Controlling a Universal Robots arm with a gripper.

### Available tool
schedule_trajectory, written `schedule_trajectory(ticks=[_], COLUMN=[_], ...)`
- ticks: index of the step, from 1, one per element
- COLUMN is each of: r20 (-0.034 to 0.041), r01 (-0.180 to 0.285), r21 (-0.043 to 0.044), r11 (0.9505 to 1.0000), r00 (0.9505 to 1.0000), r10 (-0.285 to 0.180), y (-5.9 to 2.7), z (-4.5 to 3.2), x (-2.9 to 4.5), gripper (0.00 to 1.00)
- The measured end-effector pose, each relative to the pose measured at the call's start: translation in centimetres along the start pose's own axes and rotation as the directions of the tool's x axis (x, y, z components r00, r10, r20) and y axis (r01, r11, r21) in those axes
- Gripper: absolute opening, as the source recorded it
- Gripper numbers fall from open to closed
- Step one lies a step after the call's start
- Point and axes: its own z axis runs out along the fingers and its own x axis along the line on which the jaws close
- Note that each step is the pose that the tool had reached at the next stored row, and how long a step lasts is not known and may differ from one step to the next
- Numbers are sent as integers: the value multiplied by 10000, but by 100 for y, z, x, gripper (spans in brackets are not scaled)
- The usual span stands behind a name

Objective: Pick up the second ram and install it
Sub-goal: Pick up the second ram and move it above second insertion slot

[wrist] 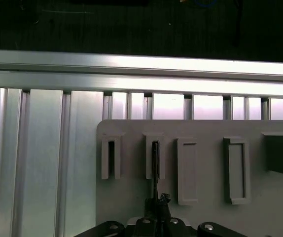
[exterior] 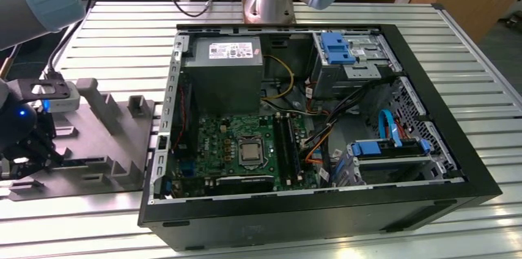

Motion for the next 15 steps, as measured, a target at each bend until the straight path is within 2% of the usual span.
schedule_trajectory(ticks=[9, 15], r20=[2, 1], r01=[-8, -19], r21=[-19, -72], r11=[10000, 10000], r00=[10000, 10000], r10=[8, 19], y=[-3, -13], z=[-13, -38], x=[-1, -2], gripper=[13, 13])
